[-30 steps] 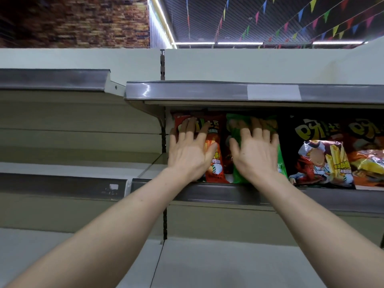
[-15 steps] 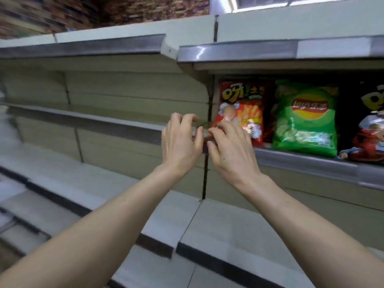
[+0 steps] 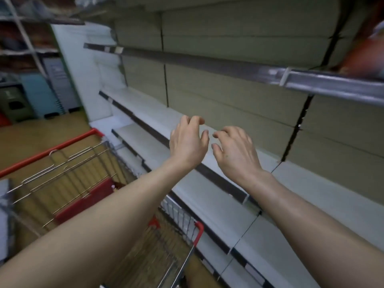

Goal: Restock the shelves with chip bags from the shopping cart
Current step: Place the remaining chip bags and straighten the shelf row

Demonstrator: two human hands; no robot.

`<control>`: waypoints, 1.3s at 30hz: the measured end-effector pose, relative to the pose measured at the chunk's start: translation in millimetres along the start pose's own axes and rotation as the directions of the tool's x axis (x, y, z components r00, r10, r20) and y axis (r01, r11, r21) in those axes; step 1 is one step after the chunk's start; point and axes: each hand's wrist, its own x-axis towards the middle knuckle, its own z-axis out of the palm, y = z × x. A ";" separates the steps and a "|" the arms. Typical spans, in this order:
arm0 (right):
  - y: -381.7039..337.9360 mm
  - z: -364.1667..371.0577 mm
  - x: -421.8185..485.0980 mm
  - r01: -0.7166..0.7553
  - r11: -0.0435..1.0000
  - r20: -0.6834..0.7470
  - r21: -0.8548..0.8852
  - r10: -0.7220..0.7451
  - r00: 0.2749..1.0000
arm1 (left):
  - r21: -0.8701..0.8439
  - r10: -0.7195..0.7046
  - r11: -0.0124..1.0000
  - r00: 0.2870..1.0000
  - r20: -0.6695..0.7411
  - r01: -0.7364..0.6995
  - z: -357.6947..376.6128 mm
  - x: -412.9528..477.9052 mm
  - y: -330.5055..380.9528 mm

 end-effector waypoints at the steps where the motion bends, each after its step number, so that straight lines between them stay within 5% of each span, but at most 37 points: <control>1: -6.1 10.4 0.1 0.009 1.000 0.033 0.017 -0.009 0.999 | 0.023 -0.036 0.999 0.999 0.031 0.036 0.3 -2.7 -13.6; 11: -52.8 127.9 7.9 0.023 0.998 0.287 0.065 -0.041 0.957 | 0.142 -0.372 0.925 0.914 0.159 0.352 25.0 -20.6 -168.6; 21: -107.9 287.8 19.3 -0.042 0.988 0.542 0.148 -0.045 0.839 | 0.161 -0.624 0.778 0.722 0.298 0.607 83.9 -39.5 -337.2; 28: -133.0 410.8 23.9 -0.117 0.983 0.697 0.142 -0.016 0.717 | 0.188 -0.743 0.645 0.551 0.379 0.741 132.0 -71.7 -447.0; 36: -132.3 521.4 12.3 -0.225 0.973 0.796 0.051 0.097 0.598 | 0.138 -0.847 0.331 0.229 0.481 0.933 185.2 -113.3 -517.3; 39: -127.2 550.6 8.0 -0.218 0.976 0.802 0.010 0.122 0.584 | 0.126 -0.856 0.256 0.164 0.489 0.959 203.9 -125.9 -529.6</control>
